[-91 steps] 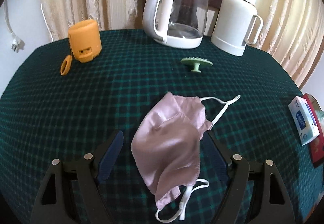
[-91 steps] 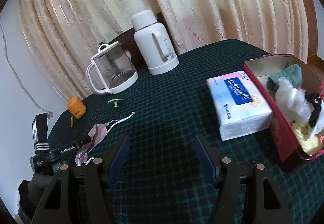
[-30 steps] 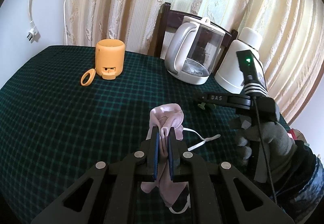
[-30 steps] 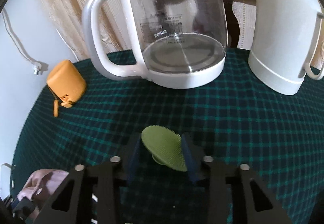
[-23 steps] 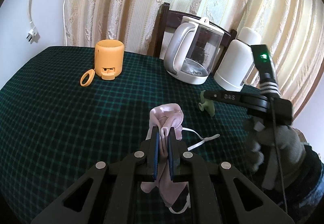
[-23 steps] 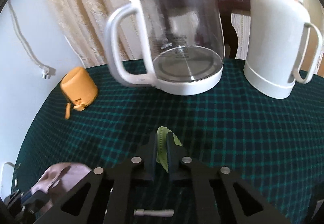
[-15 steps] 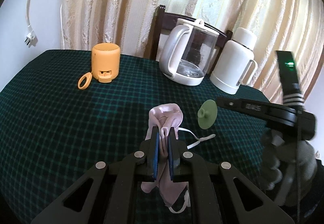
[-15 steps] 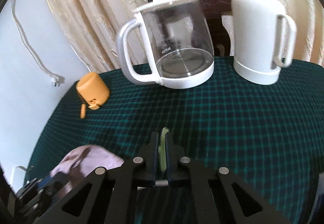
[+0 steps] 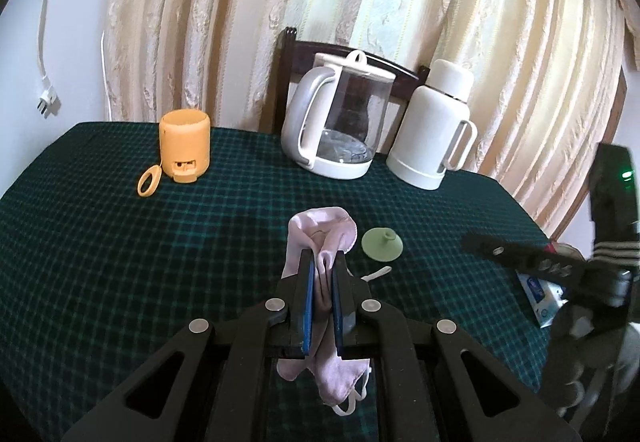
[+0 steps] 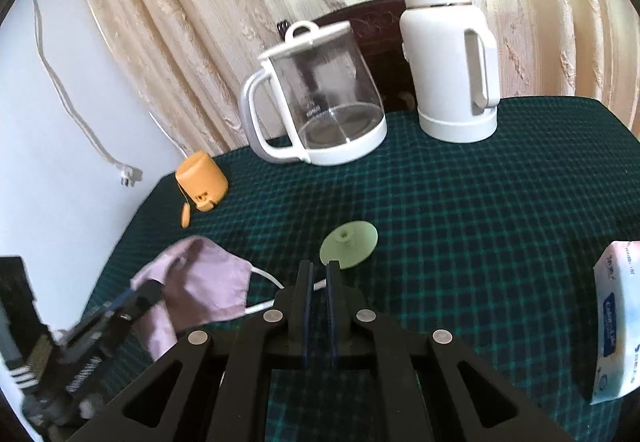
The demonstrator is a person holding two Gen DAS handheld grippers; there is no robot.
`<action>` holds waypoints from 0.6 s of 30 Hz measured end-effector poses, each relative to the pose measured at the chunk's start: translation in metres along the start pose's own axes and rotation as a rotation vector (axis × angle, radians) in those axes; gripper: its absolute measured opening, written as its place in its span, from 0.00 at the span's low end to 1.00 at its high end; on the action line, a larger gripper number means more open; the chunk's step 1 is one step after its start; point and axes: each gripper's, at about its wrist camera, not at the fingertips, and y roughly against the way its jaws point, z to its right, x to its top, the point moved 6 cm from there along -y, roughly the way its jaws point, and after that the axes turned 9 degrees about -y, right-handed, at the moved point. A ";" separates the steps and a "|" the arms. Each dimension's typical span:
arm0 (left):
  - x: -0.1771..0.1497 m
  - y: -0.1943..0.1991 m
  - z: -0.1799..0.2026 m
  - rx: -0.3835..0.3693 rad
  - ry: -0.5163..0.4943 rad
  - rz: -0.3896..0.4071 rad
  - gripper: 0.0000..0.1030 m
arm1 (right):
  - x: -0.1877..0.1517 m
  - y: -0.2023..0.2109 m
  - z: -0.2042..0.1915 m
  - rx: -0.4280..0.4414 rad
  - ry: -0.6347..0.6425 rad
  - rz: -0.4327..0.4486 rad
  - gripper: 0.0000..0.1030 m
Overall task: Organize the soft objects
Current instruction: 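Grasp the green silicone stopper with the right tool while the left tool holds the mask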
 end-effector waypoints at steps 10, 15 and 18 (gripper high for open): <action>-0.003 -0.002 0.003 -0.021 -0.004 -0.003 0.07 | 0.002 -0.067 0.015 -0.114 0.031 -0.074 0.30; -0.008 -0.013 -0.003 -0.028 0.014 -0.042 0.07 | 0.005 -0.088 0.016 -0.111 0.024 -0.092 0.30; -0.009 -0.016 -0.004 -0.032 0.021 -0.051 0.07 | 0.008 -0.094 0.012 -0.124 0.040 -0.084 0.30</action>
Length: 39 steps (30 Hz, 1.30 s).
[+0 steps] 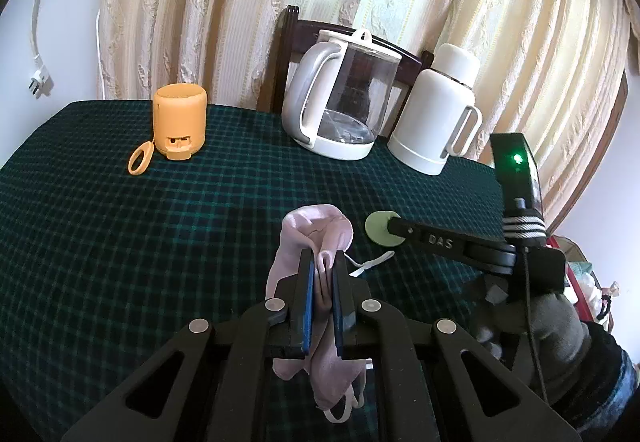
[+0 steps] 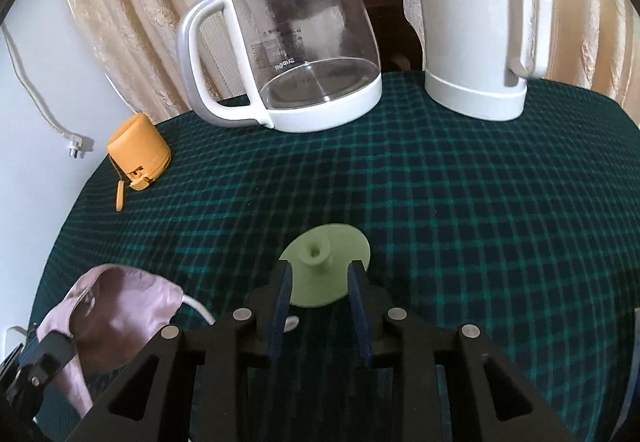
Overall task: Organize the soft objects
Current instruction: 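Grasp the green silicone stopper with the right tool while the left tool holds the mask, then carry the mask and green stopper with both tools to the red-rimmed box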
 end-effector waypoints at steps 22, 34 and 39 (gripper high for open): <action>-0.002 -0.001 0.004 0.008 -0.020 0.008 0.07 | -0.011 0.067 0.007 0.053 -0.013 0.093 0.17; 0.009 0.025 0.036 -0.021 -0.074 0.047 0.07 | -0.044 0.159 0.068 0.019 -0.121 0.213 0.17; 0.015 0.037 0.058 -0.045 -0.111 0.064 0.07 | -0.055 0.198 0.105 -0.030 -0.193 0.288 0.17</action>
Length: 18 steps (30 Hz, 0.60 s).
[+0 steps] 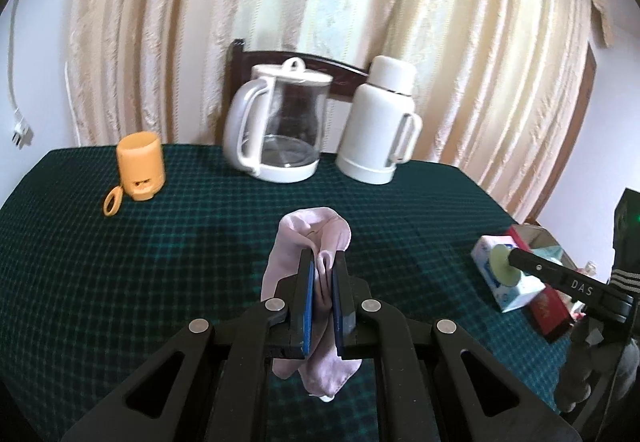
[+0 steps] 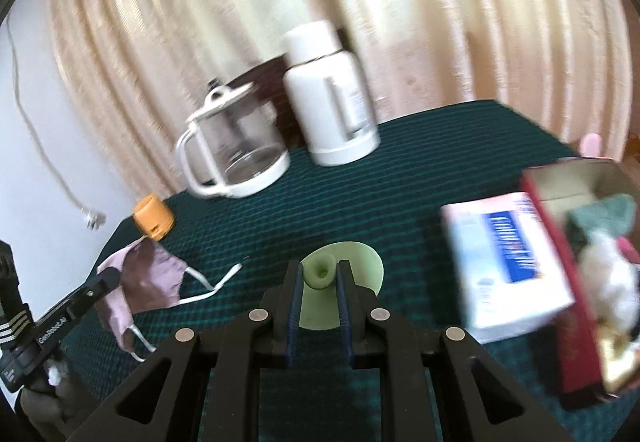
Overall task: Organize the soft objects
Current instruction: 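Carry the mask and green stopper with both tools to the red-rimmed box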
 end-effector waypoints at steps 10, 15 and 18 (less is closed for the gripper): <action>0.018 0.013 0.058 -0.061 -0.092 0.029 0.07 | 0.024 0.073 0.076 -0.129 -0.110 0.166 0.17; 0.024 0.015 0.088 -0.098 -0.131 0.037 0.07 | 0.031 0.092 0.110 -0.191 -0.156 0.219 0.19; 0.026 0.015 0.109 -0.128 -0.154 0.034 0.07 | 0.032 0.098 0.130 -0.237 -0.179 0.236 0.19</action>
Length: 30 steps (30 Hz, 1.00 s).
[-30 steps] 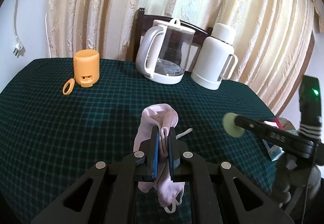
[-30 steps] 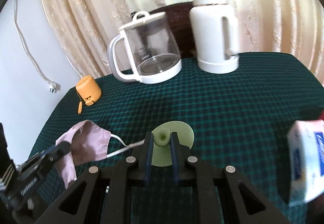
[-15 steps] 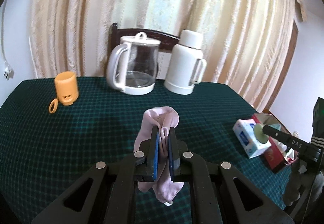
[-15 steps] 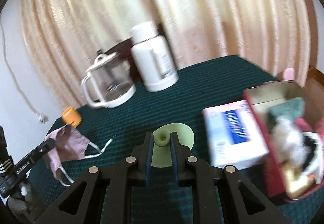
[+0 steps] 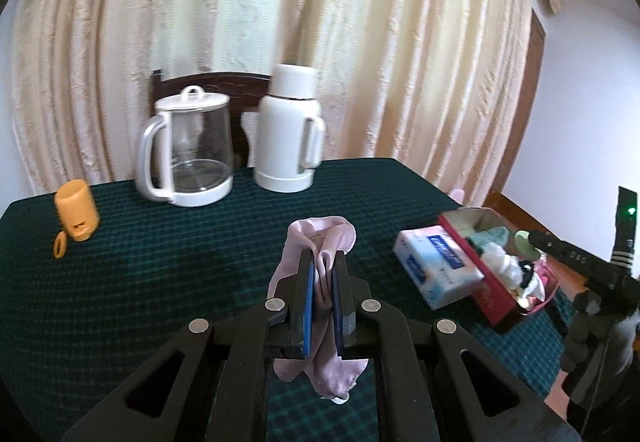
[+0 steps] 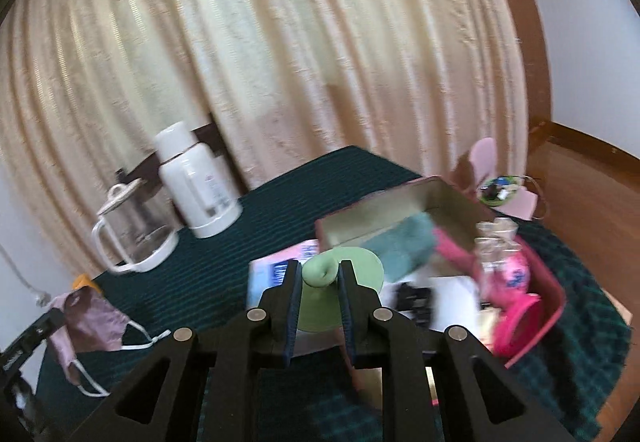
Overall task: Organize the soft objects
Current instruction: 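Carry the mask and green stopper with both tools to the red-rimmed box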
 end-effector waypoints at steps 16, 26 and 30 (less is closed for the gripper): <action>0.036 -0.024 0.068 -0.153 -0.044 -0.027 0.07 | -0.007 -0.002 0.068 -0.069 -0.092 -0.020 0.28; 0.069 -0.046 0.129 -0.270 -0.111 -0.018 0.07 | -0.016 0.016 0.078 -0.055 -0.102 0.008 0.28; 0.088 -0.051 0.154 -0.333 -0.126 0.002 0.07 | -0.022 0.023 0.081 -0.062 -0.088 0.011 0.28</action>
